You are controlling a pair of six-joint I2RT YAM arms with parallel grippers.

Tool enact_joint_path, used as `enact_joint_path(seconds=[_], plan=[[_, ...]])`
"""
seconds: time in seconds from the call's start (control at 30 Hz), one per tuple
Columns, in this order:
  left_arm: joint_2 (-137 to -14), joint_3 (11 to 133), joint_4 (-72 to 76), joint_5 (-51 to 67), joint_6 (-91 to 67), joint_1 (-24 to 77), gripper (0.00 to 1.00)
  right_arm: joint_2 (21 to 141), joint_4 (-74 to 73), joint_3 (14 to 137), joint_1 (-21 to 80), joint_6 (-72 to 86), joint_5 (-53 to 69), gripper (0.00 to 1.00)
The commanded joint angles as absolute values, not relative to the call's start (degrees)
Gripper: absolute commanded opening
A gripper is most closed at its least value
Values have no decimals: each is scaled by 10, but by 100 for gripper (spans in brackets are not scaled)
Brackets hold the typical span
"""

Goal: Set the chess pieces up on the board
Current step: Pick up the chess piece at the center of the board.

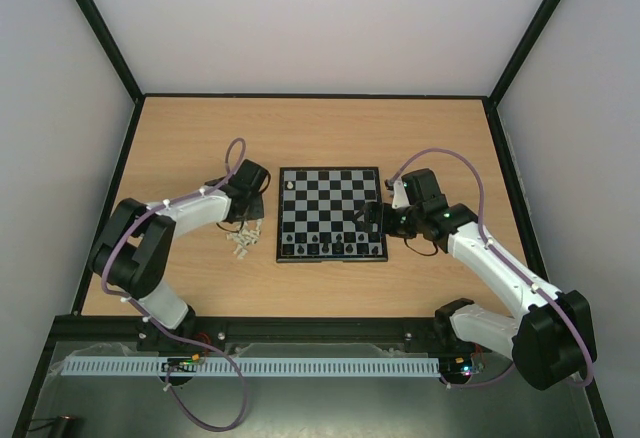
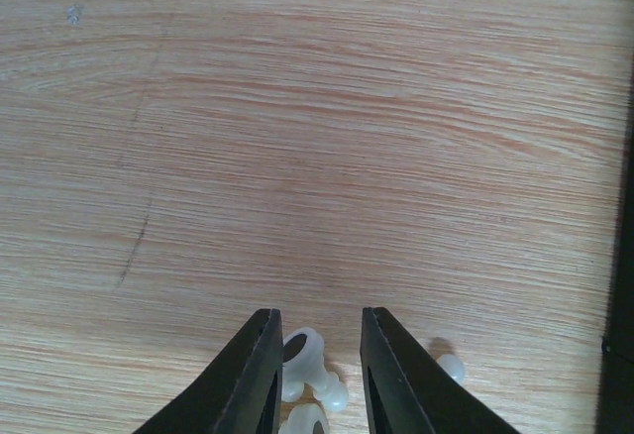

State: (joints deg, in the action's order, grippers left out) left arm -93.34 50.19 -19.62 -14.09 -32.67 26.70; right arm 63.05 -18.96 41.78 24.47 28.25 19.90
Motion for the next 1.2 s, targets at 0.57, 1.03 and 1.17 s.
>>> enact_joint_path(seconds=[0.57, 1.03, 1.17], plan=[[-927, 479, -199, -151, -334, 264, 23, 627, -203, 408, 251, 274, 206, 95], [-944, 479, -183, -149, -338, 263, 2, 628, -203, 408, 253, 274, 205, 95], [-940, 482, -181, -145, -339, 260, 2, 629, -203, 409, 253, 274, 205, 95]])
